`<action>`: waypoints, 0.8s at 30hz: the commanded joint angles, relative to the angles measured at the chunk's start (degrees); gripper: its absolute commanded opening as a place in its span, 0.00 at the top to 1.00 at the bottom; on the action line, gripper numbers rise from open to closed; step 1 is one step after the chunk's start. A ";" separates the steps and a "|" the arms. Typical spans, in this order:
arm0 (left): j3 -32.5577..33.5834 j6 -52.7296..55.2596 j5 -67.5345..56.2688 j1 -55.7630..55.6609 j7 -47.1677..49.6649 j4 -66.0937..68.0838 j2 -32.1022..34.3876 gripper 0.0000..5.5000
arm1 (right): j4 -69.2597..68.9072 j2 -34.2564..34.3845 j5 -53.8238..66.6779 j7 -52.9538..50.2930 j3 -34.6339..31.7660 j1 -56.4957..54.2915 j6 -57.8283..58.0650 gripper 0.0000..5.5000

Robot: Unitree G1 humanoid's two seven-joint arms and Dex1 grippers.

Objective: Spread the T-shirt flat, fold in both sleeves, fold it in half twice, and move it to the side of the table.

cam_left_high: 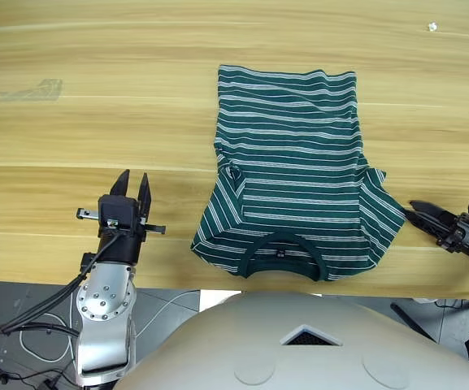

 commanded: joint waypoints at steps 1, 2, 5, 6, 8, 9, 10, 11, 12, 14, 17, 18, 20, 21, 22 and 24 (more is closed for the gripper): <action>-0.80 -0.63 1.51 0.37 -0.50 0.98 -0.08 0.77 | 1.79 0.13 0.37 0.78 -1.28 -0.23 1.47 0.59; -0.97 -0.79 1.79 0.34 -0.47 1.14 -0.10 0.77 | 1.27 0.28 -0.55 0.73 -0.58 0.40 1.07 0.59; -1.51 -1.52 2.98 0.58 -0.26 1.55 -0.10 0.77 | -0.19 0.81 -3.69 0.13 2.10 2.07 -0.89 0.59; -1.60 -1.70 3.28 0.63 -0.22 1.68 -0.13 0.77 | 0.19 0.81 -5.12 -0.23 3.02 2.30 -2.24 0.59; -1.70 -1.95 3.88 0.59 -0.23 1.87 -0.19 0.77 | 0.62 0.72 -7.02 -0.96 4.37 2.69 -4.11 0.59; -1.76 -2.03 3.99 0.64 -0.20 1.92 -0.30 0.77 | 0.88 0.59 -7.92 -1.33 5.05 2.64 -5.08 0.59; -1.87 -2.13 4.18 0.68 -0.17 1.98 -0.40 0.77 | 0.68 0.62 -8.04 -1.57 5.30 2.60 -5.23 0.59; -2.02 -2.19 4.28 0.69 -0.15 2.04 -0.52 0.77 | 0.64 0.53 -8.36 -1.88 5.60 2.57 -5.71 0.59; -2.23 -2.21 4.42 0.66 -0.11 2.09 -0.65 0.77 | 0.72 0.42 -8.68 -2.14 6.03 2.50 -6.04 0.59; -2.46 -2.21 4.74 0.47 -0.13 2.12 -0.78 0.77 | 1.21 0.23 -10.03 -3.27 7.16 2.54 -7.17 0.59; -2.70 -2.21 5.65 0.25 -0.11 2.00 -0.73 0.77 | 2.37 -0.24 -12.99 -4.37 9.46 2.94 -9.96 0.61; -2.84 -2.10 5.78 0.19 -0.15 1.98 -0.86 0.77 | 2.59 -0.37 -13.41 -4.48 9.93 3.08 -10.56 0.65; -3.61 -1.84 6.09 0.10 -0.13 1.56 -1.23 0.77 | 3.00 -0.87 -14.61 -5.03 11.22 3.38 -12.09 0.72; -4.07 -1.74 6.20 0.10 -0.18 1.14 -1.41 0.77 | 3.11 -1.11 -15.11 -5.39 11.81 3.55 -12.74 0.76; -4.36 -1.69 6.42 0.09 -0.16 0.87 -1.50 0.77 | 3.26 -1.49 -16.08 -6.14 12.60 3.63 -13.72 0.79; -4.52 -1.42 6.56 -0.05 -0.10 0.74 -1.65 0.77 | 3.97 -1.89 -17.51 -7.51 13.76 3.45 -15.42 0.86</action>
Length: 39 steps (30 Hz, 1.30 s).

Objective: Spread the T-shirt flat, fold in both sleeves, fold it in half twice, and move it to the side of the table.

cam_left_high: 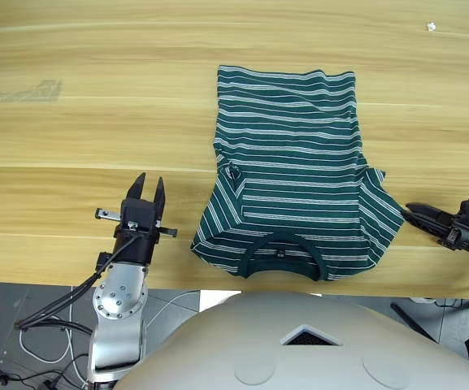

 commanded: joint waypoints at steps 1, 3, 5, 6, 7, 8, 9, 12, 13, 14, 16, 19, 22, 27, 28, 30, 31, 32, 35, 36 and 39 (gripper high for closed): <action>-0.67 0.88 1.05 -0.08 -0.11 -0.60 -0.32 0.77 | 4.59 1.01 -9.53 -4.29 6.67 3.26 -0.35 0.90; -1.00 0.92 1.67 -0.30 -0.11 -0.55 -0.23 0.77 | 5.21 1.04 -9.45 -4.75 7.17 3.06 -1.14 0.97; -1.29 1.05 2.05 -0.65 -0.24 -0.62 -0.18 0.77 | 5.67 1.02 -9.12 -4.77 7.64 2.97 -1.62 1.00; -1.38 1.15 2.17 -0.80 -0.28 -0.69 -0.18 0.77 | 5.36 0.94 -8.96 -4.68 8.05 3.08 -1.69 1.00; -1.42 1.21 2.32 -0.90 -0.29 -0.74 -0.20 0.77 | 5.09 0.90 -8.75 -4.53 8.37 3.11 -1.65 1.00; -1.40 1.29 2.34 -0.99 -0.32 -0.75 -0.25 0.77 | 4.77 0.97 -8.37 -4.26 8.54 3.18 -1.45 1.00; -1.38 1.37 2.42 -1.10 -0.32 -0.74 -0.28 0.77 | 4.37 1.00 -8.00 -3.95 8.75 3.25 -1.36 1.00; -1.65 1.54 2.64 -1.35 -0.33 -0.76 -0.36 0.77 | 3.39 1.16 -5.97 -2.84 8.34 3.05 -0.19 1.00; -1.70 1.58 2.70 -1.41 -0.34 -0.77 -0.36 0.77 | 3.10 1.30 -4.35 -2.30 7.36 2.72 0.84 1.00; -1.77 1.62 2.75 -1.56 -0.33 -0.67 -0.34 0.77 | 3.19 1.45 -2.68 -1.93 6.14 2.16 1.93 1.00; -1.86 1.75 2.89 -1.76 -0.19 -0.54 -0.40 0.77 | 4.79 1.38 -1.11 -2.34 4.56 0.68 3.39 0.96; -1.89 1.74 2.88 -1.65 -0.18 -0.49 -0.46 0.77 | 7.54 1.18 -0.91 -2.40 3.65 -0.43 3.82 0.88; -2.02 1.72 2.87 -1.64 -0.26 -0.48 -0.44 0.77 | 8.65 1.39 -0.69 -2.20 3.11 -0.74 3.71 0.81; -2.50 1.74 3.12 -1.40 -0.13 -0.66 -0.52 0.77 | 10.24 1.77 0.11 -2.14 1.91 -1.84 4.77 0.69; -2.56 1.72 3.13 -1.33 -0.12 -0.64 -0.53 0.77 | 9.51 1.74 0.54 -1.13 1.99 -1.41 5.38 0.69; -2.83 1.98 2.78 -1.22 -0.42 -0.63 -0.57 0.77 | 7.42 1.80 2.48 1.35 1.63 -0.33 7.67 0.69; -2.95 2.05 2.71 -1.25 -0.54 -0.59 -0.54 0.77 | 6.98 1.81 2.90 1.98 1.51 -0.05 8.29 0.69; -3.12 2.13 2.78 -1.24 -0.66 -0.57 -0.45 0.77 | 6.70 1.90 3.31 2.41 1.27 0.08 9.01 0.69; -3.41 2.19 3.16 -0.96 -0.59 -0.63 -0.32 0.77 | 5.69 1.95 3.69 3.11 1.07 0.54 10.48 0.69; -3.47 2.21 3.23 -0.88 -0.56 -0.67 -0.31 0.77 | 5.37 1.94 3.53 3.36 1.26 0.82 10.65 0.69; -3.91 2.26 3.56 -0.75 -0.55 -0.55 -0.29 0.77 | 4.49 1.99 2.75 4.02 2.12 1.67 10.93 0.69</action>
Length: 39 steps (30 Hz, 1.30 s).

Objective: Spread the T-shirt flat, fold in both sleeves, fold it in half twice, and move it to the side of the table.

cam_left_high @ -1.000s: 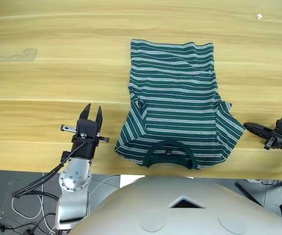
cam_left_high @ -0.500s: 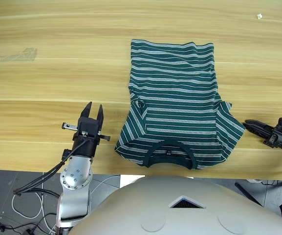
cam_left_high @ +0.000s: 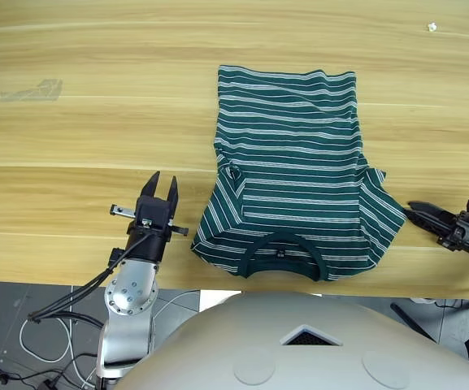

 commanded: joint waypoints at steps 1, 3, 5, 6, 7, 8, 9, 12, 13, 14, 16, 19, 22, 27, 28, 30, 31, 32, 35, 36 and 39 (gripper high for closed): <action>-0.71 0.74 1.38 0.41 -0.23 -0.18 0.32 0.77 | 0.41 1.53 -4.03 -0.38 3.09 3.56 2.52 0.69; -0.86 0.81 1.55 0.43 -0.28 -0.13 0.30 0.77 | 0.44 1.45 -5.95 -1.25 4.37 4.11 1.36 0.69; -0.86 0.85 1.63 0.49 -0.26 -0.19 0.28 0.77 | 0.61 0.98 -9.06 -2.73 6.44 4.69 -0.80 0.69; -0.87 0.88 1.70 0.53 -0.26 -0.22 0.26 0.77 | 0.56 0.83 -10.06 -3.32 7.13 4.84 -1.67 0.69; -0.89 0.89 1.74 0.55 -0.28 -0.24 0.23 0.77 | 0.51 0.67 -10.76 -3.74 7.69 4.89 -2.37 0.69; -0.90 0.90 1.73 0.55 -0.30 -0.24 0.20 0.77 | 0.52 0.58 -10.97 -3.88 8.02 4.89 -2.77 0.69; -0.92 0.88 1.75 0.52 -0.32 -0.18 0.16 0.77 | 0.68 0.46 -11.11 -4.07 8.35 4.81 -3.10 0.69; -0.87 0.99 1.82 0.16 -0.37 0.00 0.20 0.77 | 1.04 -0.01 -11.68 -4.30 9.61 4.85 -4.27 0.75; -0.85 1.02 1.82 0.07 -0.38 0.02 0.23 0.77 | 1.03 -0.11 -11.84 -4.31 10.00 4.96 -4.57 0.79; -0.84 1.03 1.82 0.02 -0.36 0.02 0.22 0.77 | 1.03 -0.19 -12.00 -4.40 10.30 4.98 -4.79 0.82; -0.84 1.05 1.89 -0.04 -0.32 0.01 0.21 0.77 | 1.15 -0.31 -12.00 -4.59 10.72 4.93 -5.11 0.89; -0.62 1.12 2.00 -0.50 -0.25 0.30 0.30 0.77 | 1.56 -0.32 -11.60 -4.86 11.20 4.82 -5.72 0.98; 0.57 1.31 1.61 -0.93 -0.07 0.42 0.35 0.77 | 1.49 -0.24 -11.06 -4.47 11.57 4.73 -5.68 0.99; 0.83 1.53 1.60 -1.18 -0.20 0.30 0.16 0.77 | 0.07 0.18 -9.73 -3.93 11.28 5.22 -4.90 0.99; 0.74 1.51 1.64 -1.23 -0.18 0.37 0.09 0.77 | -0.59 0.24 -8.23 -3.30 10.38 5.00 -4.02 0.99; 0.57 1.43 1.79 -1.26 -0.06 0.50 -0.05 0.77 | -3.11 0.49 -3.18 -1.08 7.69 4.57 -0.47 0.99; 0.48 1.36 1.91 -1.26 0.00 0.58 -0.08 0.77 | -4.83 0.68 -0.45 -0.09 6.21 4.57 1.80 0.99; 0.37 1.30 2.00 -1.25 0.04 0.66 -0.10 0.77 | -6.46 0.91 2.21 0.73 4.74 4.58 4.20 0.99; 0.21 1.24 1.68 -1.29 -0.02 0.83 -0.33 0.77 | -10.50 1.39 7.39 1.78 1.41 4.83 9.66 0.99; 0.10 1.22 1.64 -1.27 0.01 0.84 -0.41 0.77 | -11.83 1.55 8.38 1.91 0.66 4.87 11.14 0.99; -0.15 1.29 1.76 -1.39 0.09 0.93 -0.52 0.77 | -16.09 2.19 9.86 2.01 -0.56 5.61 13.86 0.99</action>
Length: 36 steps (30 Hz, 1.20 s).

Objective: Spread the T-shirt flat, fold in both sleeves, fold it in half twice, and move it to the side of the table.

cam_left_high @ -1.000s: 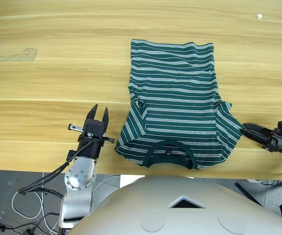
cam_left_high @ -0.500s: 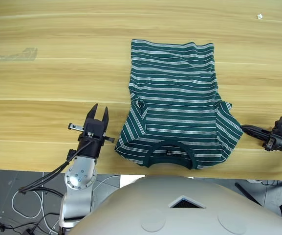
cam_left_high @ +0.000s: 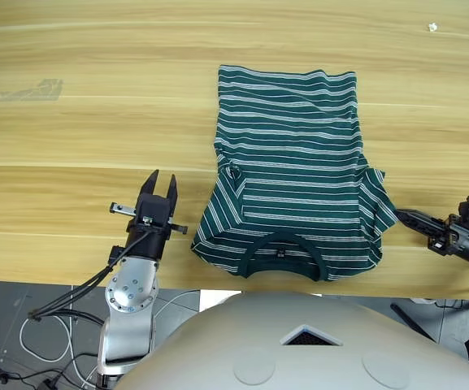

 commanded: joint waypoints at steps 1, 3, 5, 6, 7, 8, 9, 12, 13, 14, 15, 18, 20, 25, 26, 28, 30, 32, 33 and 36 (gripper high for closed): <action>-0.42 0.37 0.25 -0.12 0.12 0.64 -0.25 0.77 | -5.24 1.51 1.44 -0.25 -1.01 1.27 3.63 0.99; -0.79 0.19 0.52 0.00 0.30 0.87 -0.37 0.77 | -7.81 2.13 1.18 -0.67 -0.82 1.78 4.42 0.99; -0.98 0.13 0.63 -0.23 0.27 1.10 -0.27 0.77 | -11.01 2.86 0.53 -1.11 -0.15 2.79 4.63 0.99; -1.07 0.12 0.65 -0.34 0.28 1.25 -0.22 0.77 | -12.76 3.26 0.64 -1.47 0.02 2.94 4.92 0.99; -1.19 0.07 0.69 -0.38 0.32 1.40 -0.19 0.77 | -14.01 3.62 0.88 -1.75 0.05 2.86 5.31 0.99; -1.41 -0.01 0.78 -0.37 0.39 1.52 -0.21 0.77 | -15.12 3.99 0.84 -2.28 0.09 2.47 5.34 0.99; -1.60 -0.06 0.84 -0.34 0.43 1.58 -0.20 0.77 | -16.33 4.33 1.33 -2.53 -0.02 2.04 5.92 0.99; -1.77 -0.08 0.93 -0.50 0.45 1.76 -0.11 0.77 | -19.96 5.05 0.87 -3.61 1.03 1.20 6.47 0.99; -1.81 -0.13 0.97 -0.46 0.55 1.80 -0.14 0.77 | -20.56 5.21 -0.73 -3.96 2.31 1.03 5.66 0.99; -1.85 -0.19 1.01 -0.39 0.65 1.81 -0.17 0.77 | -21.00 5.44 -1.83 -4.20 3.36 0.90 5.14 0.99; -1.86 -0.19 1.06 -0.34 0.78 1.80 -0.22 0.77 | -21.35 5.88 -2.42 -4.72 4.24 0.54 5.03 0.99; -1.82 -0.16 1.16 -0.53 0.84 1.93 -0.09 0.77 | -21.61 6.99 -5.70 -6.30 6.85 -0.38 3.37 0.99; -1.80 -0.20 1.21 -0.80 0.75 2.13 0.08 0.77 | -21.04 7.02 -9.66 -7.09 9.48 -0.30 1.00 0.99; -0.66 -0.73 1.12 0.16 0.68 2.46 0.83 0.77 | -21.25 6.58 -13.52 -7.89 11.61 1.42 -2.50 0.99; -0.53 -0.74 1.08 0.13 0.71 2.48 0.84 0.77 | -21.78 6.54 -12.64 -7.58 11.25 1.63 -1.88 0.99; -0.90 -0.85 1.26 0.20 0.80 2.35 0.62 0.77 | -22.24 6.32 -11.94 -7.22 11.08 1.53 -1.25 0.99; -1.05 -0.95 1.33 0.24 0.82 2.32 0.53 0.77 | -23.37 6.36 -9.83 -6.96 10.27 1.73 0.33 0.94; -1.05 -1.04 1.26 0.25 0.78 2.32 0.55 0.77 | -24.08 6.24 -9.18 -6.85 10.39 2.01 1.08 0.87; -1.05 -1.08 1.22 0.24 0.76 2.32 0.57 0.77 | -24.50 6.30 -8.62 -6.76 10.45 2.20 1.59 0.84; -0.92 -1.00 1.51 -0.21 0.33 2.14 1.16 0.77 | -27.58 6.25 -6.55 -6.43 10.49 3.30 3.21 0.75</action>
